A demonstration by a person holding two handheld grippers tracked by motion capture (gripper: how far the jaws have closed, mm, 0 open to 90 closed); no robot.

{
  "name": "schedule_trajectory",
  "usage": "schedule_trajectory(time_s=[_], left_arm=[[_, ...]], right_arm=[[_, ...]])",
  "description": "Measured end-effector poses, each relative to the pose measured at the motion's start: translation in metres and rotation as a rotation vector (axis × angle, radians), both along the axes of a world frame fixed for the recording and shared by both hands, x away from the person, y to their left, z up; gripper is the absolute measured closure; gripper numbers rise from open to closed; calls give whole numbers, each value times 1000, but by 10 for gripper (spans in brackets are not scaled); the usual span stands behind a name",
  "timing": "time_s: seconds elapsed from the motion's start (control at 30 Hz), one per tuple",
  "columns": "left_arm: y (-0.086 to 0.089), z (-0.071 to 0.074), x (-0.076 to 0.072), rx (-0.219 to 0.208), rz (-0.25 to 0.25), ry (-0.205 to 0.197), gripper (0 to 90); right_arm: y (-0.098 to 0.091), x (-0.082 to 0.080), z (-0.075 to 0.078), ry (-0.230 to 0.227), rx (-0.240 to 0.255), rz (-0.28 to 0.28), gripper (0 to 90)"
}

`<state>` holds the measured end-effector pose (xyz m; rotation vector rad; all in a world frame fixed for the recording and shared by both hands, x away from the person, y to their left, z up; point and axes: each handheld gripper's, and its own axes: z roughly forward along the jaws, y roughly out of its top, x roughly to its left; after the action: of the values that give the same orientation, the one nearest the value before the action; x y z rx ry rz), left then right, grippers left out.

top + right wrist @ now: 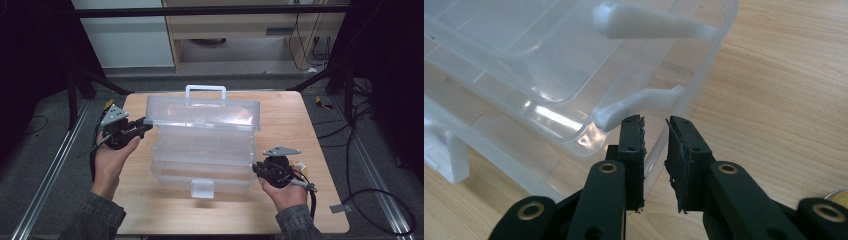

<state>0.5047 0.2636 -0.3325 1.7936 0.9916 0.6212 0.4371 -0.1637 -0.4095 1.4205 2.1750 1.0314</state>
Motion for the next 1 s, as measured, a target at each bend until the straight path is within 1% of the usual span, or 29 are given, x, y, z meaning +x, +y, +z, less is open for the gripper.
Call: schedule_trajectory(time_s=[0.07,0.23,0.27,0.3,0.37,0.57,0.7,0.77,0.8,0.83,0.87,0.93,1.0], left_arm=[[0,1,2,-10,3,1,716],[0,2,5,-5,11,-8,750],[0,2,5,-2,14,-11,760],[-1,3,6,12,21,-18,770],[-1,3,6,15,25,-18,789],[-2,5,8,15,41,-17,806],[-3,6,8,31,49,-23,815],[-4,6,8,30,49,-24,816],[-4,6,8,32,49,-25,817],[-4,6,8,35,50,-26,817],[-4,6,8,35,50,-26,818],[-4,6,8,32,51,-25,818],[-4,6,8,26,54,-24,818]], right_arm=[[0,0,0,-1,1,2,767],[0,0,0,-4,0,6,766],[0,0,0,-7,-5,9,765],[0,0,0,-8,-8,9,766],[0,0,0,-10,-11,11,765],[0,0,0,-11,-10,11,763],[0,1,-1,-13,-9,8,753],[0,1,-2,-14,-10,7,732],[1,2,-2,5,-11,4,692],[2,2,-3,14,-13,5,677],[3,2,-4,8,-16,2,673],[3,2,-4,15,-13,-7,655],[2,2,-4,17,-7,-8,663]])
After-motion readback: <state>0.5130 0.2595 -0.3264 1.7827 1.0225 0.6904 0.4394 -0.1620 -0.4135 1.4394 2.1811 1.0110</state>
